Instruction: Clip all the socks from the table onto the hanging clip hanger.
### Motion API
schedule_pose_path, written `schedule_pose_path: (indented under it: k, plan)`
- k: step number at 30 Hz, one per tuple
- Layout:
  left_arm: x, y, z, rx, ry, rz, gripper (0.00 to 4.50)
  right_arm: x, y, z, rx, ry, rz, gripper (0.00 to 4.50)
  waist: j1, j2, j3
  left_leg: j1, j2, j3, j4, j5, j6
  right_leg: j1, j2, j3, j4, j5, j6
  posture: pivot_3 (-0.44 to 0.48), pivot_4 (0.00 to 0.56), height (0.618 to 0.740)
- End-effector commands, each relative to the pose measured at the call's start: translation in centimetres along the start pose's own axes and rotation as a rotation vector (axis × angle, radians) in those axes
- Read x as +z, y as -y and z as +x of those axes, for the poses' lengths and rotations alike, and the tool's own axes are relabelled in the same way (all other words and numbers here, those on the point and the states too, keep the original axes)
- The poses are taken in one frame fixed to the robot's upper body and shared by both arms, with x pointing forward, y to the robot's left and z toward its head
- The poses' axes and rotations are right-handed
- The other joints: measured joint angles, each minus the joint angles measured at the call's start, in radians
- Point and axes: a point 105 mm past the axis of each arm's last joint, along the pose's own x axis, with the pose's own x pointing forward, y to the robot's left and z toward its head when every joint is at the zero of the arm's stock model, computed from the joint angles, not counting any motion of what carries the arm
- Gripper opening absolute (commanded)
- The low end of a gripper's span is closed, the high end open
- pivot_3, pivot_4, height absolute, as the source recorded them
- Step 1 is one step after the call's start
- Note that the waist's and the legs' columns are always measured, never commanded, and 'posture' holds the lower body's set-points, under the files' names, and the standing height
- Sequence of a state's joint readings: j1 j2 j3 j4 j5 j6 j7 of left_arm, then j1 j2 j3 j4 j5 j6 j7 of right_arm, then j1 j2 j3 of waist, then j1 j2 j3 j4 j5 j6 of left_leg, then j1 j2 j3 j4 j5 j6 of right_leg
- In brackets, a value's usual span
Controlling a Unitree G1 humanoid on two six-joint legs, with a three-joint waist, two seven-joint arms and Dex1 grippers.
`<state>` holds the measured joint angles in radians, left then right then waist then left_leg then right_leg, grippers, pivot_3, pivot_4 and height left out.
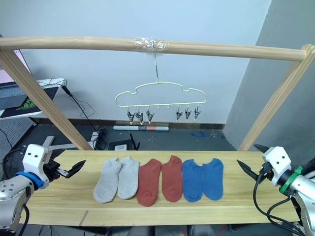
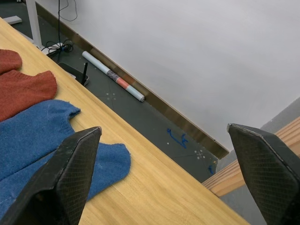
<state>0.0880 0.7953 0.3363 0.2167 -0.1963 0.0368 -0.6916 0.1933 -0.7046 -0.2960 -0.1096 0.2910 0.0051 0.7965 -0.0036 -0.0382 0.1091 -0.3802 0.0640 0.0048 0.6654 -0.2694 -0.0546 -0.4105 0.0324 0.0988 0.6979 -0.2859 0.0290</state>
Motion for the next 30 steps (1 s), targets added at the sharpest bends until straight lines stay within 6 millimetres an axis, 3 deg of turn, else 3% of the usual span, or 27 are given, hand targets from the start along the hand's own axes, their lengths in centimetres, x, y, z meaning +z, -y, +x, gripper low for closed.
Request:
schedule_pose_path:
  k: [1,5,10,14,19,23,25,28,30]
  plan:
    - [1.7,-0.2,0.5,-0.003,0.057,0.036,4.49,-0.2,1.4,-1.2,-0.049,0.012,-0.046,4.50,0.000,0.000,-0.001,0.000,0.000,0.000,0.000,0.000,0.000,0.000,0.000,0.000,0.000,0.000,0.000,0.034,0.043,0.705]
    - [2.1,-0.5,1.1,0.016,0.110,0.011,4.49,-1.0,2.1,-1.5,-0.058,-0.003,-0.083,4.50,0.002,-0.001,-0.006,0.000,0.000,0.000,0.001,0.000,0.000,0.001,0.000,0.000,0.000,0.000,0.000,0.023,0.046,0.705]
    - [2.4,1.9,0.7,-0.048,0.176,-0.073,4.49,-1.3,3.0,-2.0,-0.089,0.001,-0.078,4.50,-0.020,0.002,-0.008,0.001,0.000,0.002,0.001,0.000,0.000,0.001,0.000,0.002,0.000,0.000,0.000,-0.016,0.090,0.705]
    - [1.9,2.7,0.3,-0.064,0.131,0.006,4.49,-1.1,3.3,-2.7,-0.074,-0.003,-0.089,4.50,-0.031,0.004,-0.005,0.002,0.001,0.001,0.000,0.000,0.000,0.002,0.001,0.001,0.001,0.000,0.000,-0.025,0.097,0.705]
    - [1.8,0.9,0.0,0.043,0.139,0.047,4.49,0.1,2.7,-2.3,-0.041,0.014,-0.095,4.50,-0.032,0.007,-0.008,0.005,0.000,0.001,0.000,0.000,0.000,0.005,0.001,0.002,0.001,-0.001,-0.001,-0.003,0.066,0.705]
    - [1.5,0.8,0.1,0.060,0.180,-0.026,4.49,1.2,1.8,-1.7,-0.031,0.039,-0.068,4.50,-0.031,0.009,-0.015,0.006,0.000,0.001,0.000,0.000,0.000,0.005,0.001,0.002,0.001,-0.001,-0.001,-0.006,0.067,0.705]
    - [1.8,2.4,0.5,0.025,0.191,-0.048,4.49,2.3,1.3,-1.3,-0.015,0.063,-0.088,4.50,-0.031,0.010,-0.015,0.006,0.000,0.002,0.000,0.000,0.000,0.005,0.001,0.003,0.001,-0.001,-0.001,-0.018,0.084,0.705]
    - [3.1,6.6,1.6,-0.064,0.247,-0.127,4.49,3.8,0.3,-0.5,-0.010,0.106,-0.097,4.50,-0.031,0.010,-0.014,0.006,0.000,0.003,0.000,0.000,0.000,0.005,0.000,0.004,0.000,-0.001,-0.001,-0.013,0.094,0.705]
    - [3.8,7.3,1.7,-0.065,0.273,-0.159,4.49,4.7,-0.6,-0.1,-0.011,0.126,-0.068,4.50,-0.030,0.008,-0.012,0.006,0.000,0.003,0.001,0.000,0.000,0.005,0.000,0.005,0.000,-0.001,0.000,-0.017,0.113,0.705]
